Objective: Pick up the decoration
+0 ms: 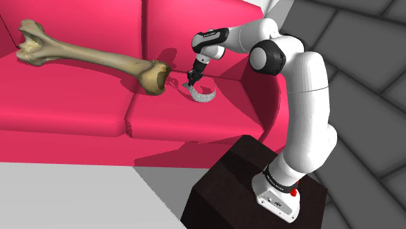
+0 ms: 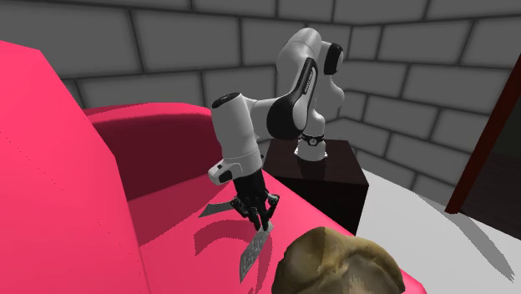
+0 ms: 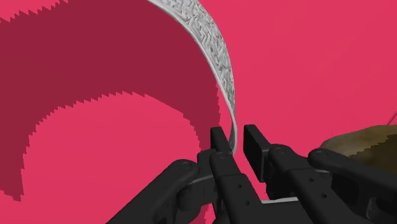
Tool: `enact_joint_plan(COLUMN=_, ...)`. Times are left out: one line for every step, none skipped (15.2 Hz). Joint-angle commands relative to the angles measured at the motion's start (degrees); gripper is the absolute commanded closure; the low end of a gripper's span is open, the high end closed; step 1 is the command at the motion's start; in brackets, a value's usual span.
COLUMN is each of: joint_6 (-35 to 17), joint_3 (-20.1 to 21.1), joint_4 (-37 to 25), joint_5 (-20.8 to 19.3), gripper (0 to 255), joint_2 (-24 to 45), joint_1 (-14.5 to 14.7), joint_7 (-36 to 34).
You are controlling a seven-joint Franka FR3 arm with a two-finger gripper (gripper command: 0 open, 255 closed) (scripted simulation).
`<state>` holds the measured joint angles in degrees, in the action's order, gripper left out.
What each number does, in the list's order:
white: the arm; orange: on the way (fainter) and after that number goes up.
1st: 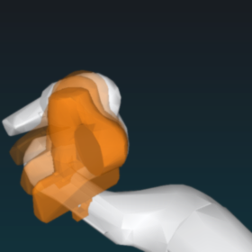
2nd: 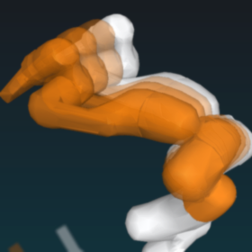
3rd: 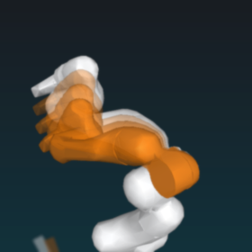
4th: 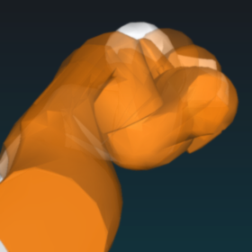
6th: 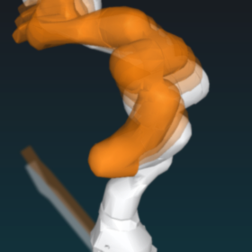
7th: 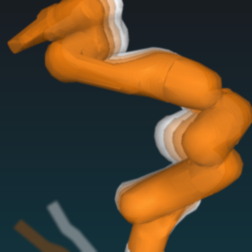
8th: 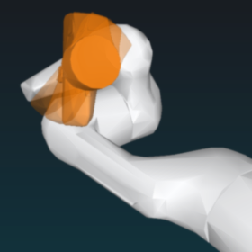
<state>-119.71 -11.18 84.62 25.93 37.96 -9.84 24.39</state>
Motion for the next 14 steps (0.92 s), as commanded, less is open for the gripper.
enact_joint_plan(joint_6=-0.02, joint_3=0.0, joint_4=-0.02, joint_5=0.01, gripper=255, joint_2=0.03, joint_1=-0.01, joint_7=0.01)
enact_joint_plan(joint_6=-0.01, joint_3=0.0, joint_4=-0.03, joint_5=0.01, gripper=255, joint_2=0.03, joint_1=0.0, joint_7=0.0)
enact_joint_plan(joint_6=-0.01, joint_3=0.0, joint_4=-0.03, joint_5=0.01, gripper=255, joint_2=0.03, joint_1=0.0, joint_7=0.0)
enact_joint_plan(joint_6=-0.01, joint_3=0.0, joint_4=-0.03, joint_5=0.01, gripper=255, joint_2=0.03, joint_1=-0.01, joint_7=0.0)
enact_joint_plan(joint_6=-0.01, joint_3=0.0, joint_4=-0.03, joint_5=0.01, gripper=255, joint_2=0.03, joint_1=-0.01, joint_7=0.0)
enact_joint_plan(joint_6=-0.01, joint_3=0.0, joint_4=-0.03, joint_5=0.01, gripper=255, joint_2=0.03, joint_1=-0.01, joint_7=0.0)
enact_joint_plan(joint_6=0.0, joint_3=0.0, joint_4=-0.04, joint_5=0.0, gripper=255, joint_2=0.03, joint_1=-0.01, joint_7=0.01)
enact_joint_plan(joint_6=0.51, joint_3=-0.09, joint_4=-0.2, joint_5=-0.15, gripper=255, joint_2=-0.35, joint_1=0.02, joint_7=-0.19)
enact_joint_plan(joint_6=1.02, joint_3=-0.17, joint_4=-0.37, joint_5=-0.29, gripper=255, joint_2=-0.72, joint_1=0.04, joint_7=-0.39)
enact_joint_plan(joint_6=1.55, joint_3=-0.25, joint_4=-0.58, joint_5=-0.44, gripper=255, joint_2=-1.07, joint_1=0.07, joint_7=-0.6)
enact_joint_plan(joint_6=2.07, joint_3=-0.33, joint_4=-0.76, joint_5=-0.58, gripper=255, joint_2=-1.43, joint_1=0.09, joint_7=-0.8)
enact_joint_plan(joint_6=2.61, joint_3=-0.4, joint_4=-1.01, joint_5=-0.73, gripper=255, joint_2=-1.76, joint_1=0.11, joint_7=-1.0)
enact_joint_plan(joint_6=3.15, joint_3=-0.47, joint_4=-1.25, joint_5=-0.87, gripper=255, joint_2=-2.09, joint_1=0.13, joint_7=-1.2)
enact_joint_plan(joint_6=3.7, joint_3=-0.54, joint_4=-1.51, joint_5=-1.01, gripper=255, joint_2=-2.41, joint_1=0.14, joint_7=-1.41)
